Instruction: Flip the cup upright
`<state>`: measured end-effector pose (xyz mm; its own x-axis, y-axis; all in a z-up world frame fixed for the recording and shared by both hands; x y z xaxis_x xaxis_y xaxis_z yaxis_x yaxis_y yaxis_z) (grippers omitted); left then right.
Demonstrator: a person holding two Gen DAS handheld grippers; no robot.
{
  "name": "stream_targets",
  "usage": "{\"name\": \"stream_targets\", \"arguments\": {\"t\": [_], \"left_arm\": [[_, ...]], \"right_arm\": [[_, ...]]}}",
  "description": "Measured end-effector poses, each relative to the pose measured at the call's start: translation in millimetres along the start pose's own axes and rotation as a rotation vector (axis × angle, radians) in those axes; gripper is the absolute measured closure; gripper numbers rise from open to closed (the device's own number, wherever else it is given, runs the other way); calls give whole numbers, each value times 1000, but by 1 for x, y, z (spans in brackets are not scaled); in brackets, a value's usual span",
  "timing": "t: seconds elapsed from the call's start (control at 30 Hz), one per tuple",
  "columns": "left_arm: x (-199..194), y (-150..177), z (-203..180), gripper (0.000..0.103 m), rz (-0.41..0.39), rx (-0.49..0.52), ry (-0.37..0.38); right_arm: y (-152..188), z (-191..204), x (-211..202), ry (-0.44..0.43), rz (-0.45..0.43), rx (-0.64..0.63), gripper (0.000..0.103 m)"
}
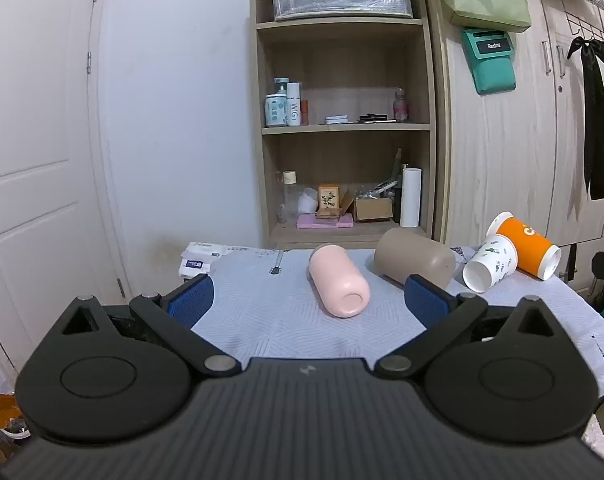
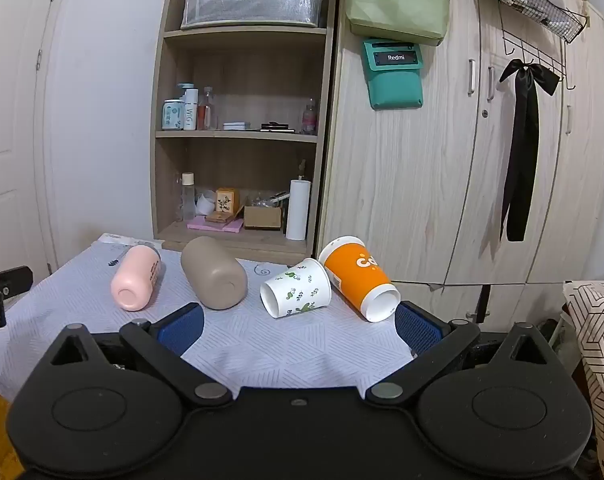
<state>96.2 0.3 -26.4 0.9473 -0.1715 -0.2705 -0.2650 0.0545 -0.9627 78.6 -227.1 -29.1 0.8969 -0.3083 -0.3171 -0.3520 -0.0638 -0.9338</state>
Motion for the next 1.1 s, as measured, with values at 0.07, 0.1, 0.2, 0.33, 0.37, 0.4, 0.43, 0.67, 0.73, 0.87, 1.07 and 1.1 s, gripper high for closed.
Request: {"name": "stream_targets", "arguments": {"t": [0.07, 0.1, 0.2, 0.33, 0.37, 0.4, 0.43, 0.67, 0.73, 0.87, 1.07, 1.1], "left_arm": [[0, 0, -1, 0, 5, 4, 6], [1, 0, -1, 0, 7, -2, 12], [4, 5, -2, 0, 15, -24, 22], [7, 9, -1, 0, 15, -34, 18], [5, 9, 1, 0, 15, -36, 15], [2, 5, 5, 0, 19, -42, 15], [0, 4, 7, 0, 17, -44, 15], [4, 6, 9, 0, 27, -32, 3], [4, 6, 7, 0, 32, -37, 14], [2, 4, 6, 0, 22, -44, 30], [-1, 3, 8, 0, 15, -54, 30], [-3, 2, 10, 0, 9, -74, 35]], "right_arm": [[-1, 1, 1, -2, 1, -1, 0], [-1, 2, 1, -2, 0, -1, 0], [-3, 4, 2, -3, -1, -3, 0], [1, 1, -1, -3, -2, -1, 0], [1, 0, 3, -4, 0, -3, 0], [2, 0, 2, -4, -1, -3, 0], [2, -1, 2, -4, -2, -3, 0], [1, 2, 2, 6, 4, -15, 0], [1, 2, 2, 8, 5, -16, 0], [1, 3, 3, 5, 9, -13, 0], [1, 4, 3, -6, 3, -9, 0], [0, 4, 2, -6, 1, -8, 0]]}}
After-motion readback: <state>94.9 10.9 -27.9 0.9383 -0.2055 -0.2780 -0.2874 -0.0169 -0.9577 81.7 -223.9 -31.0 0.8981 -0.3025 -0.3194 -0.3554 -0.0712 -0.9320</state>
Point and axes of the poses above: each gripper's, at about its wrist camera, not at the fingertips, and x roughly the way its jaws point, z to its left, y to its underside, the point moved 10 cm from there along x, roughly the way its jaws point, and after that the axes turned 10 degrees about y, right-handed, at the moved point
